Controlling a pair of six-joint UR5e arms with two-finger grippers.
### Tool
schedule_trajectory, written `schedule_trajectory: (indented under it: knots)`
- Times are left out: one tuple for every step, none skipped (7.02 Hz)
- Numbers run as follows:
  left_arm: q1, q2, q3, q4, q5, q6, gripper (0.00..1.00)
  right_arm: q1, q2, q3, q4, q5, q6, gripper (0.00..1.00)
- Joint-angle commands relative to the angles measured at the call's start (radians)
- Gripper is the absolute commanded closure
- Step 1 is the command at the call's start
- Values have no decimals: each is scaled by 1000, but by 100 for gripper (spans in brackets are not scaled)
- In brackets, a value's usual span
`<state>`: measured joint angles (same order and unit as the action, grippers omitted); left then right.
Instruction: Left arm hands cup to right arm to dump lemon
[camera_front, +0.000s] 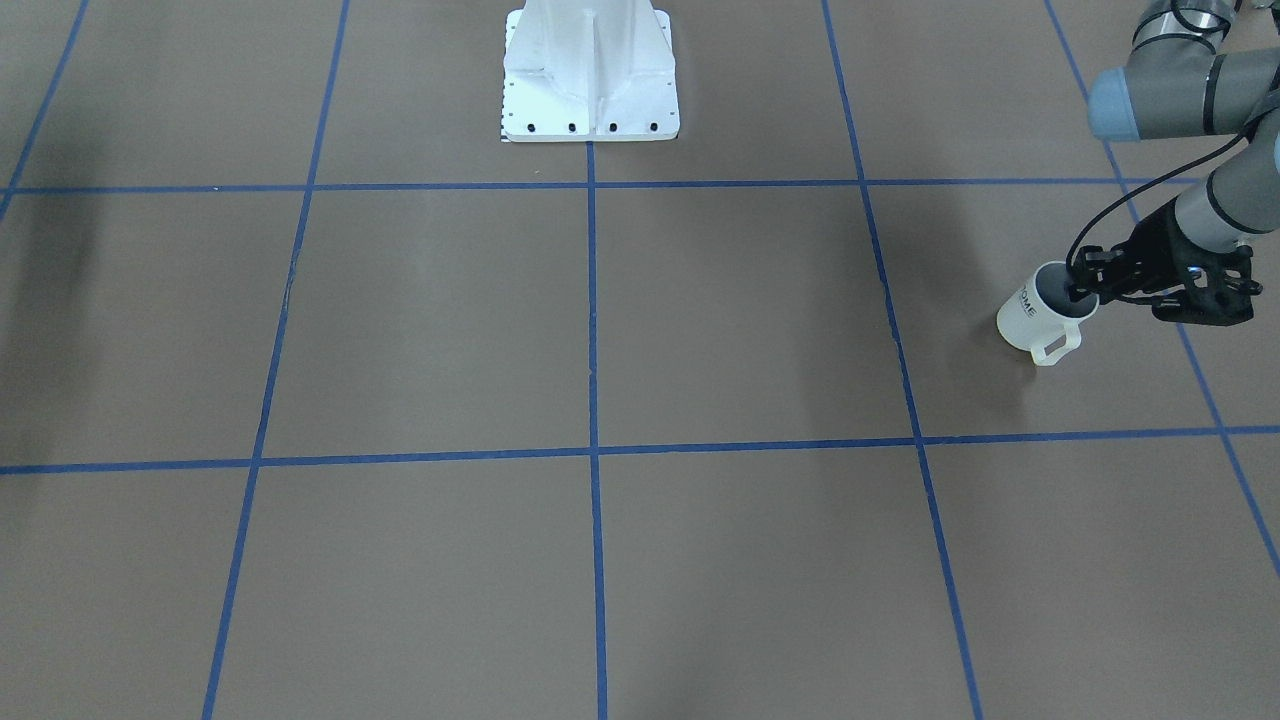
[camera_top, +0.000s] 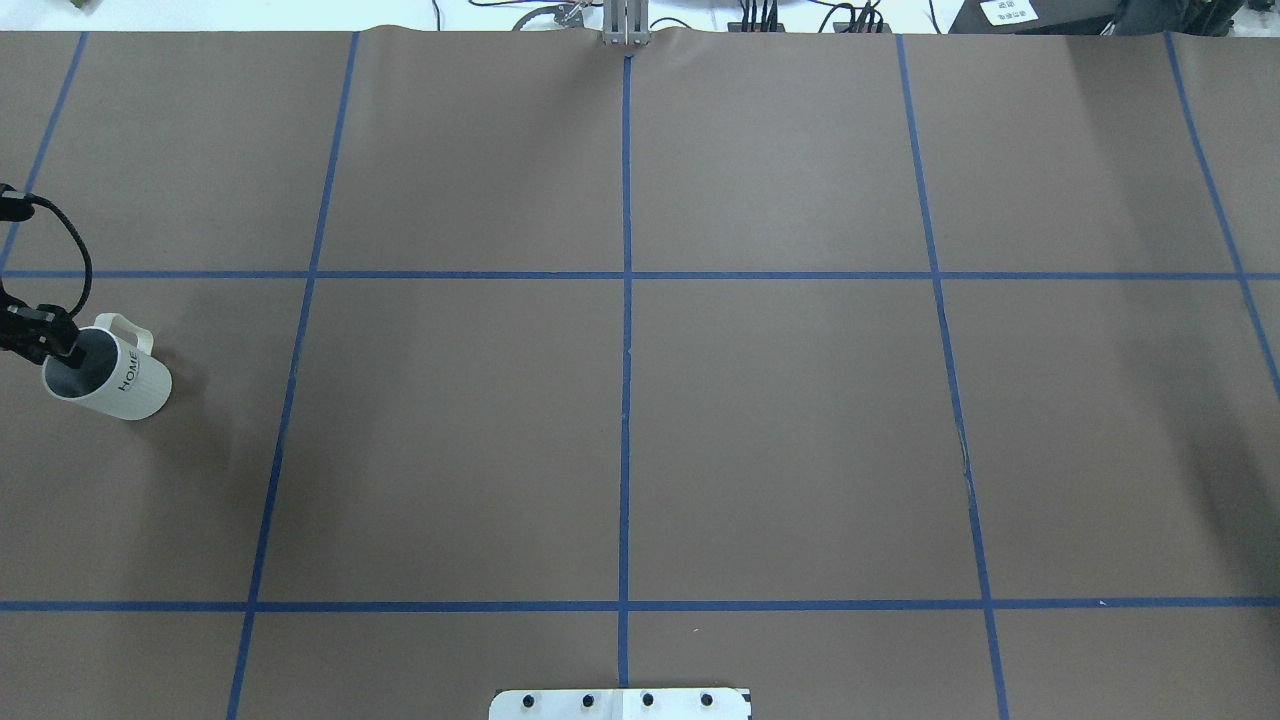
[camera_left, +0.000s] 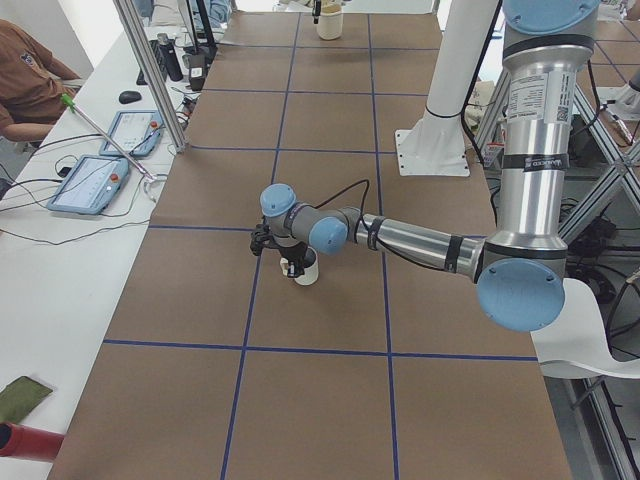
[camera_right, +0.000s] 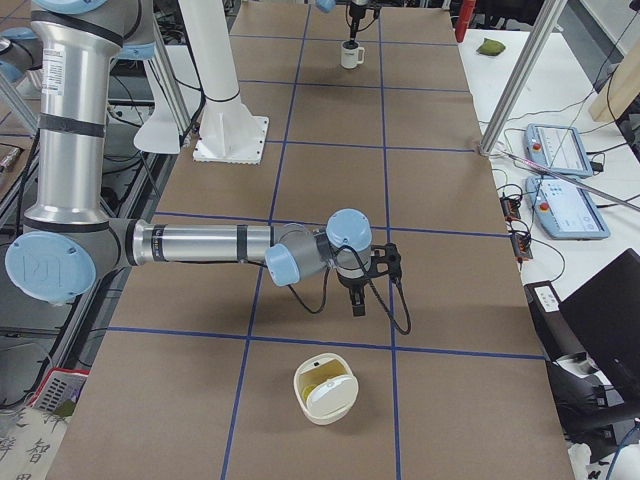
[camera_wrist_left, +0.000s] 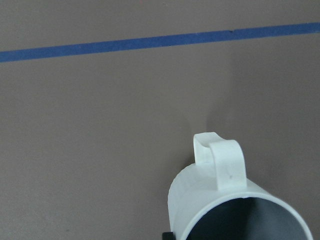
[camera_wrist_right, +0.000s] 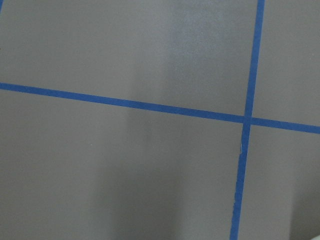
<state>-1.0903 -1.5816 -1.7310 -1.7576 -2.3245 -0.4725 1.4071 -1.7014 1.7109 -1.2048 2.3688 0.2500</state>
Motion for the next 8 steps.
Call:
schedule_trajectory:
  knots:
    - [-20, -12, -28, 3, 1, 9, 0, 25, -4, 24, 11, -14, 14, 0]
    - [-99, -17, -29, 4, -7, 34, 0, 27, 49, 30, -86, -43, 26, 0]
    - [-152, -17, -15, 16, -10, 128, 0, 45, 93, 44, -230, -45, 14, 0]
    - [-213, -18, 28, 15, -12, 152, 0, 65, 98, 50, -281, -46, -6, 0]
    - [-265, -34, 97, 14, -13, 223, 0, 81, 98, 50, -326, -46, -59, 0]
    - [-326, -56, 170, 17, -16, 298, 0, 114, 101, 52, -402, -46, -172, 0]
    - [-374, -67, 233, 17, -42, 304, 0, 115, 108, 52, -471, -48, -228, 0]
    - [-425, -72, 251, 42, -97, 304, 0, 110, 106, 53, -498, -51, -232, 0]
